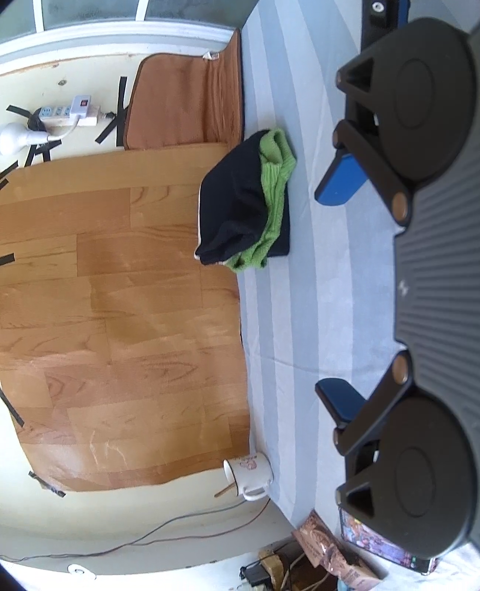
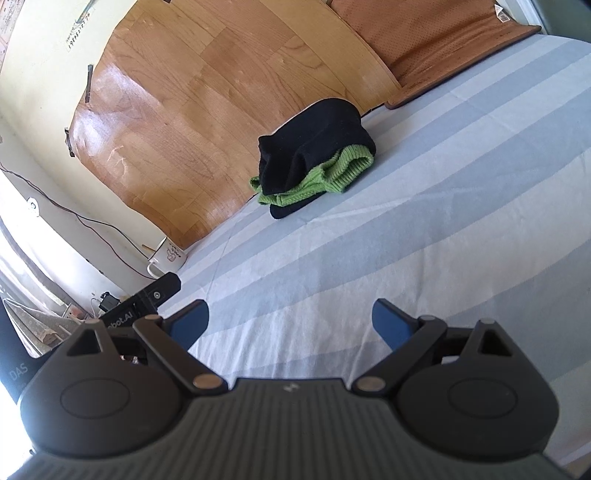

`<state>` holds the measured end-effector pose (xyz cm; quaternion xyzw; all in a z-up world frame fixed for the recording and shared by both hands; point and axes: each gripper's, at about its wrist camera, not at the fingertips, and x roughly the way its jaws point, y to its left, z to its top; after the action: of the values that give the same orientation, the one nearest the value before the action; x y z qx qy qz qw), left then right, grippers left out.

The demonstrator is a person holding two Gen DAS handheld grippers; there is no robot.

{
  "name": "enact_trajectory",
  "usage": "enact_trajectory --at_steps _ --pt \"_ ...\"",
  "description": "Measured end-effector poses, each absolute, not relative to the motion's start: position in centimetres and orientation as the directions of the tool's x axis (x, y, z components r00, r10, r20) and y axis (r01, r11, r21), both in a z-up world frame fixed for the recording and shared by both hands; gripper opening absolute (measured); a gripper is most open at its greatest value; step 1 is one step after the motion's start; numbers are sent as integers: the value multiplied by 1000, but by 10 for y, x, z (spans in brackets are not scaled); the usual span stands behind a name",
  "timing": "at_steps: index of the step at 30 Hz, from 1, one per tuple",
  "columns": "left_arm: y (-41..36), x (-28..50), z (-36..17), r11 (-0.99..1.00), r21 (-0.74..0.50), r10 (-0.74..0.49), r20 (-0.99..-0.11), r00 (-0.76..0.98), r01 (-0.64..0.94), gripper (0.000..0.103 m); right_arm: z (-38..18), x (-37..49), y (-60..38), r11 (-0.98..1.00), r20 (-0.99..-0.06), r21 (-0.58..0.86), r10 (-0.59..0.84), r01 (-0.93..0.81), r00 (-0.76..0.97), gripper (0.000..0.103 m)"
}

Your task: Fold small clothes

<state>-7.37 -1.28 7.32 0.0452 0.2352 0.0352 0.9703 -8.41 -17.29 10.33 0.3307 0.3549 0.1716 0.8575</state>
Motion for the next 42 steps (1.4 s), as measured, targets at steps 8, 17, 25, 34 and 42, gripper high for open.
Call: enact_trajectory --at_steps 8,17,25,34,42 --pt "-12 -76 73 989 130 125 -433 892 -76 103 100 -85 -172 718 -501 695 530 -46 684 97" --pt "-15 -74 70 987 151 124 -443 888 -63 103 100 -85 -172 717 -501 696 525 -40 688 97" --pt "-17 -71 65 984 165 132 -466 875 -60 103 100 -86 -172 719 -500 694 522 -41 691 97" --pt "-17 -68 60 983 175 135 -489 862 -55 103 100 -85 -172 719 -502 693 521 -39 690 97" --pt "-15 -64 56 984 173 133 -512 848 -49 103 98 -85 -171 720 -506 693 521 -36 688 97"
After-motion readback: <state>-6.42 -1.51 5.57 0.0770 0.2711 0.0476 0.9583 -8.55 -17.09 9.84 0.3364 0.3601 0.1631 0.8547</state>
